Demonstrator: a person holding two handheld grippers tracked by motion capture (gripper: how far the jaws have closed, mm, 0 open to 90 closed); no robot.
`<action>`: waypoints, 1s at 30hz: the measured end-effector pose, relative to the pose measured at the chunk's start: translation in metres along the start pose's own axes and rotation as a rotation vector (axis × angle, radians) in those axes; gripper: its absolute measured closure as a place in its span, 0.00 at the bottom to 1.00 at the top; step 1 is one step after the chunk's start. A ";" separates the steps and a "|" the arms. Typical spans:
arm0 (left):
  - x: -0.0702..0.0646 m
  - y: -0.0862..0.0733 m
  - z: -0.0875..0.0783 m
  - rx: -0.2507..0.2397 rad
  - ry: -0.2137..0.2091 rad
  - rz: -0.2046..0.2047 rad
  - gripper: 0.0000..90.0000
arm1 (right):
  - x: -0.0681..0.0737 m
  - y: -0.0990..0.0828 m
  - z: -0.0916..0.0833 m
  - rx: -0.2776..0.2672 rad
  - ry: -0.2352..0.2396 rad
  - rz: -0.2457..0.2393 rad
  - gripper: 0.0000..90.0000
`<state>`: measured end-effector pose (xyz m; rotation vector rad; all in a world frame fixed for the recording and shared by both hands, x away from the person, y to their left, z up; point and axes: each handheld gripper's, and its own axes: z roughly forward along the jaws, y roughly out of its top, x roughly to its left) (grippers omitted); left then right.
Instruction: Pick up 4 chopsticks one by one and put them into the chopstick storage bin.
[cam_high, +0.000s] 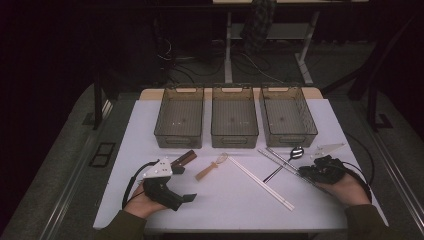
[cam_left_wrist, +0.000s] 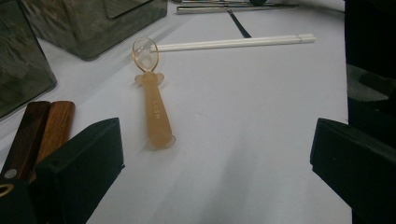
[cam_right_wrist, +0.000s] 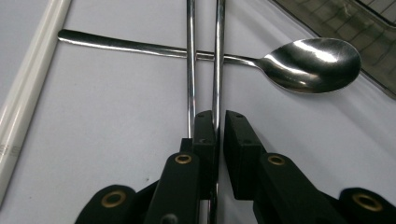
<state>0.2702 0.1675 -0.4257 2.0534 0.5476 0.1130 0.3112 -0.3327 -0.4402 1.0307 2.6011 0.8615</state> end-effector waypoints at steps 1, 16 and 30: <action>0.000 0.000 0.000 -0.001 0.000 -0.002 0.01 | 0.000 0.000 0.000 0.000 0.000 0.000 0.91; 0.000 0.000 0.000 0.000 -0.003 0.002 0.01 | -0.001 -0.001 0.001 0.001 0.003 0.013 0.89; -0.001 0.000 0.001 0.003 -0.007 0.004 0.02 | -0.003 -0.006 0.001 -0.039 0.007 0.020 0.95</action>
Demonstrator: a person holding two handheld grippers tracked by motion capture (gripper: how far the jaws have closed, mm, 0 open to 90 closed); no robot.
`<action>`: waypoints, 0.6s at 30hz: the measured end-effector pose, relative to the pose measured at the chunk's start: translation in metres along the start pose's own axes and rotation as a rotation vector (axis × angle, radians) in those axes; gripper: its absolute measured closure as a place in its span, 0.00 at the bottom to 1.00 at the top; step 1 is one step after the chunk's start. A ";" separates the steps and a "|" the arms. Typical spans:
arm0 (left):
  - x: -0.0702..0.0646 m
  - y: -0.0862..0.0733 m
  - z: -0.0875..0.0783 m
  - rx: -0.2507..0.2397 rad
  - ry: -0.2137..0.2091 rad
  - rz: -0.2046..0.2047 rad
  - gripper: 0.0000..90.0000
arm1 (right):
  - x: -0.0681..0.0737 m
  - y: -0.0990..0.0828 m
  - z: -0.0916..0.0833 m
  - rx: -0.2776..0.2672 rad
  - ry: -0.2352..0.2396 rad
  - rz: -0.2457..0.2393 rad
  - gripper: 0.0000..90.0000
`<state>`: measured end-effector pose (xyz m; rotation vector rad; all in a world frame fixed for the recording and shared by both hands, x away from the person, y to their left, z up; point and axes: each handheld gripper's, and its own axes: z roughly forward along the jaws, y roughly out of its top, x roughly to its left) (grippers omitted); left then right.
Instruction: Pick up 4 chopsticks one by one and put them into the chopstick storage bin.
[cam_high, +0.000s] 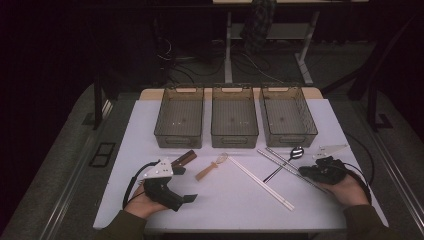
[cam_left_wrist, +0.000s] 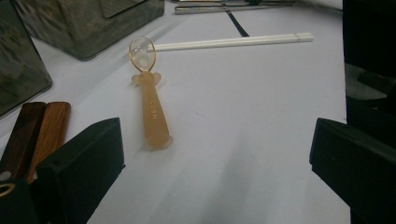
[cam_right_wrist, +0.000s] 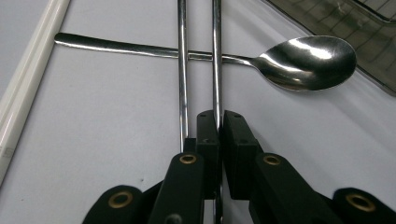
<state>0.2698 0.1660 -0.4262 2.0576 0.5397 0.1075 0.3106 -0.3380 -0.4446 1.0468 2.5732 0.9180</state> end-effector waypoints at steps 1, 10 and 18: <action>0.000 0.000 0.000 0.000 -0.001 0.000 0.02 | 0.000 0.000 0.000 0.001 0.001 0.003 0.95; 0.000 0.000 0.000 -0.001 -0.002 0.000 0.02 | -0.002 0.000 -0.002 -0.010 0.019 0.011 0.95; 0.000 0.000 0.000 -0.003 -0.002 0.001 0.02 | -0.002 0.001 -0.010 -0.048 0.032 0.024 0.95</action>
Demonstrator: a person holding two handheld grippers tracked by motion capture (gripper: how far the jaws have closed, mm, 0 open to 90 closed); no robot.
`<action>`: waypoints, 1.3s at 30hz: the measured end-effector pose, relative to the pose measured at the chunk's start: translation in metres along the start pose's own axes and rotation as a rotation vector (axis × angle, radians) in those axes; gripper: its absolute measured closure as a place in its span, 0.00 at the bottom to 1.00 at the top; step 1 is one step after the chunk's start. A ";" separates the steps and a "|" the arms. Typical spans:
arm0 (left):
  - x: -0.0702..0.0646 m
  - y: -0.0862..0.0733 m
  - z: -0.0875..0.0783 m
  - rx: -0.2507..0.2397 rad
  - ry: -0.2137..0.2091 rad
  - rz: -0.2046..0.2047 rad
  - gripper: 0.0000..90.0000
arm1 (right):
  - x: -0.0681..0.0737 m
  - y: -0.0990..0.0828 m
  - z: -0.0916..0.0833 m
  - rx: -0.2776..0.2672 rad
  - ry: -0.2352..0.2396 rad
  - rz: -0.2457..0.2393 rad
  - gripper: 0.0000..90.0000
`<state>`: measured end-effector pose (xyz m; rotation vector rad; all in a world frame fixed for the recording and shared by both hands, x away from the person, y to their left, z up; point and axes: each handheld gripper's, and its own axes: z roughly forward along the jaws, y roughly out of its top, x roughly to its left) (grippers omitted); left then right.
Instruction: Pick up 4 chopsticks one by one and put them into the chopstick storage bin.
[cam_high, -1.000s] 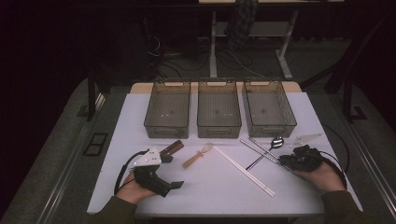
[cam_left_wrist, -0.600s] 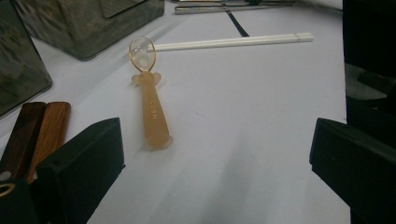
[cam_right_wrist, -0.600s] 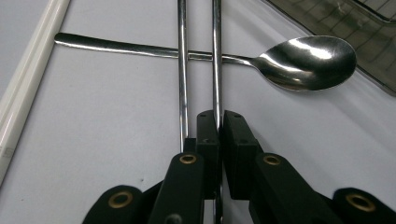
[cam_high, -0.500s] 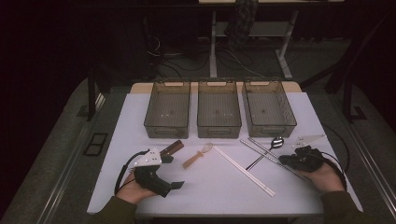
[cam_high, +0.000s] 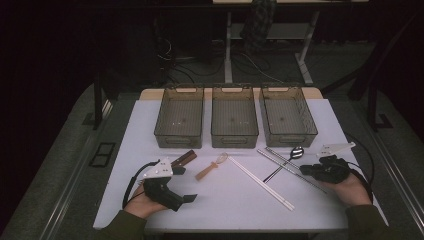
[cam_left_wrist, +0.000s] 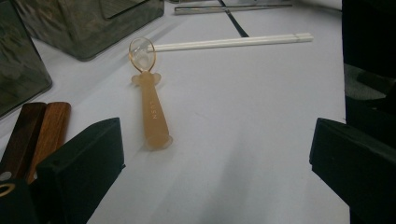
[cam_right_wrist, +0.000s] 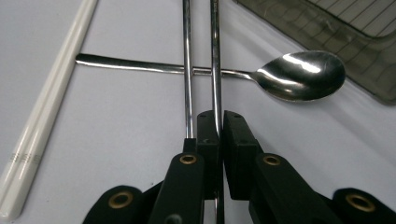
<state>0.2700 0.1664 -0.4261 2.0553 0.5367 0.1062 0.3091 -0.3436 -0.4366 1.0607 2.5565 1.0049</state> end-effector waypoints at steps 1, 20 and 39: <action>0.000 0.000 0.000 0.002 0.000 0.000 0.02 | 0.000 0.000 -0.001 -0.007 0.002 0.001 0.95; 0.000 -0.002 0.002 0.001 0.001 -0.001 0.01 | 0.006 0.010 -0.017 -0.113 0.042 0.009 0.95; 0.003 -0.004 0.004 0.006 0.001 -0.010 0.01 | 0.021 0.028 -0.019 -0.166 0.095 -0.022 0.95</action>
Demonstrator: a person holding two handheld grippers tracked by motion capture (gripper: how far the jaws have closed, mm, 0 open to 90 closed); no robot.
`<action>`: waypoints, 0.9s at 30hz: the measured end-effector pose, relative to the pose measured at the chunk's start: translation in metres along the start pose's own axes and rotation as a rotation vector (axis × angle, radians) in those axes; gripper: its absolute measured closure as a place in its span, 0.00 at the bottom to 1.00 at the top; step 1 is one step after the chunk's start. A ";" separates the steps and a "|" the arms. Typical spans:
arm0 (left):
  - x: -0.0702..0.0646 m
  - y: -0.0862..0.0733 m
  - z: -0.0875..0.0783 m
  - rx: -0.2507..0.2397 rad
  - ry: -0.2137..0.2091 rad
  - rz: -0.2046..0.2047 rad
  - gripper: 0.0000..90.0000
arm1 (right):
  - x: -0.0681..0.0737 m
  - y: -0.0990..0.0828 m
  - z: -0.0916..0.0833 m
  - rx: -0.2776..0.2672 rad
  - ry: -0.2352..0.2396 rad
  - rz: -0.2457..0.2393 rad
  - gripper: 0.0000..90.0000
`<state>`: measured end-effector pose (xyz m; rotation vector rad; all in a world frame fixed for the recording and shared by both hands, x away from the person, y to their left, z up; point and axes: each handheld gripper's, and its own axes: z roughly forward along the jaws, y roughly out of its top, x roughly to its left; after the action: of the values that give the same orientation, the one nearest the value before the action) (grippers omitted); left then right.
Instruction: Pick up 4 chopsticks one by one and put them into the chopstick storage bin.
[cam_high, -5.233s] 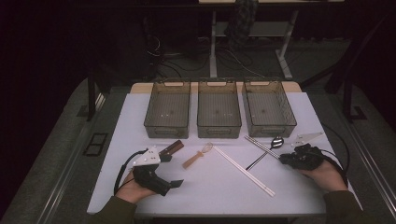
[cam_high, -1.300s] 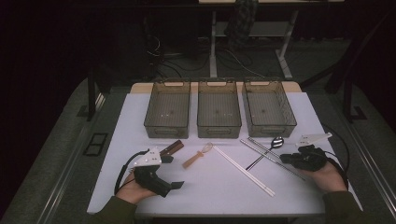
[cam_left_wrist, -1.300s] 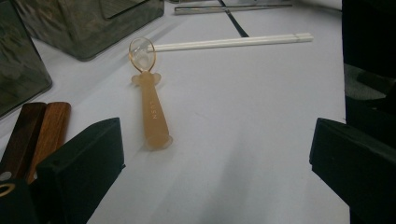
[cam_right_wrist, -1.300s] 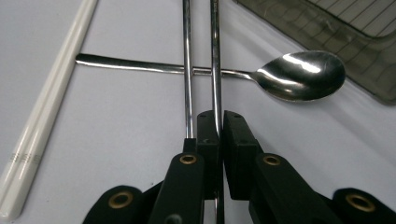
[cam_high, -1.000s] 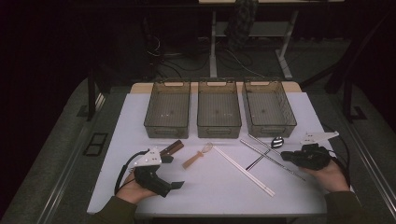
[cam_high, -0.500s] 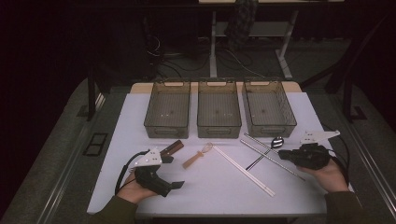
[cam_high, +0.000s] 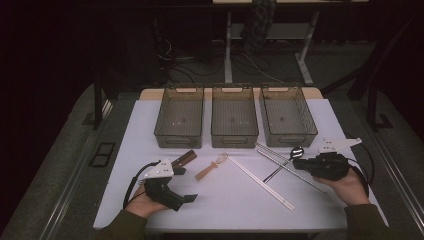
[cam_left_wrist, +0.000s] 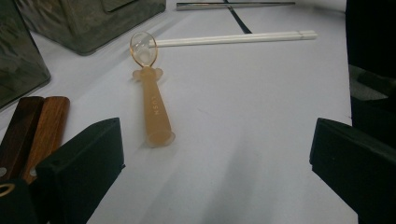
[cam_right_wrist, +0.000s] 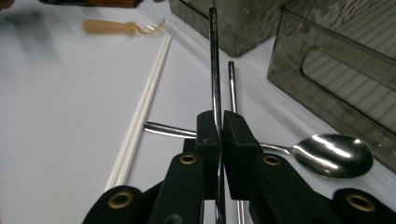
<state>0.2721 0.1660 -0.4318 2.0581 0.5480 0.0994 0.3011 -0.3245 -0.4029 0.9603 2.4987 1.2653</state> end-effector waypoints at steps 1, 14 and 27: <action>0.000 0.000 0.000 0.000 0.000 0.000 0.01 | 0.001 0.001 0.000 -0.006 0.003 -0.004 0.95; 0.000 0.000 0.000 -0.002 0.002 -0.005 0.01 | 0.010 0.021 0.007 -0.044 0.036 -0.030 0.95; 0.000 0.000 0.001 -0.006 -0.003 -0.004 0.01 | 0.016 0.035 0.013 -0.062 0.059 -0.040 0.95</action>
<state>0.2720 0.1652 -0.4318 2.0506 0.5496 0.0952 0.3105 -0.2914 -0.3818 0.8671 2.4931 1.3700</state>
